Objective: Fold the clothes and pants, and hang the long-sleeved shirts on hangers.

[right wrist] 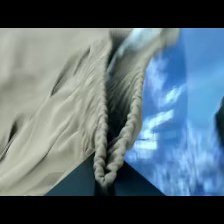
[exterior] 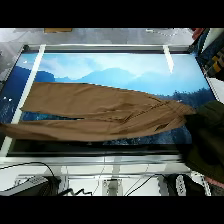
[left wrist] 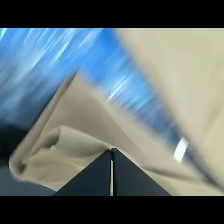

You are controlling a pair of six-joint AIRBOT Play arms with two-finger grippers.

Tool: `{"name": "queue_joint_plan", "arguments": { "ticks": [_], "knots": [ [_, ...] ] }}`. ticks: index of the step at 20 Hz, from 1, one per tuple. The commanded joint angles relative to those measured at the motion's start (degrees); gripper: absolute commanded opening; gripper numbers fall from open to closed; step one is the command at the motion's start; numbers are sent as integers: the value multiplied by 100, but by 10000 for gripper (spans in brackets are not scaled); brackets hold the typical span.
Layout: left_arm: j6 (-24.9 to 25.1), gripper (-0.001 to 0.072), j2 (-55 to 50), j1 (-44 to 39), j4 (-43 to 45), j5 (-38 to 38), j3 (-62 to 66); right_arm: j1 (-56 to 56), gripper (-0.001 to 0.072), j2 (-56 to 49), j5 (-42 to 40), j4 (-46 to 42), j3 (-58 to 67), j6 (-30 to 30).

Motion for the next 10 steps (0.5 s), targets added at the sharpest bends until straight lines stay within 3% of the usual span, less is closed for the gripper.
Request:
{"name": "queue_joint_plan", "arguments": {
  "ticks": [1, 4, 7, 10],
  "knots": [
    [118, 11, 50, -481, -662, 269, 400, -4, 26, 236, -267, -192, 595, 778],
    [-258, 11, 48, -1314, -660, 1325, 557, -4, 27, 35, -796, -269, 581, 1633],
    [-595, 10, -37, -2304, -656, 2806, 560, 11, 27, -713, -785, -256, 581, 2061],
    [-833, 10, -273, -3348, -662, 4317, 586, 184, 27, -1628, -1377, -144, 581, 2352]
  ]
}}
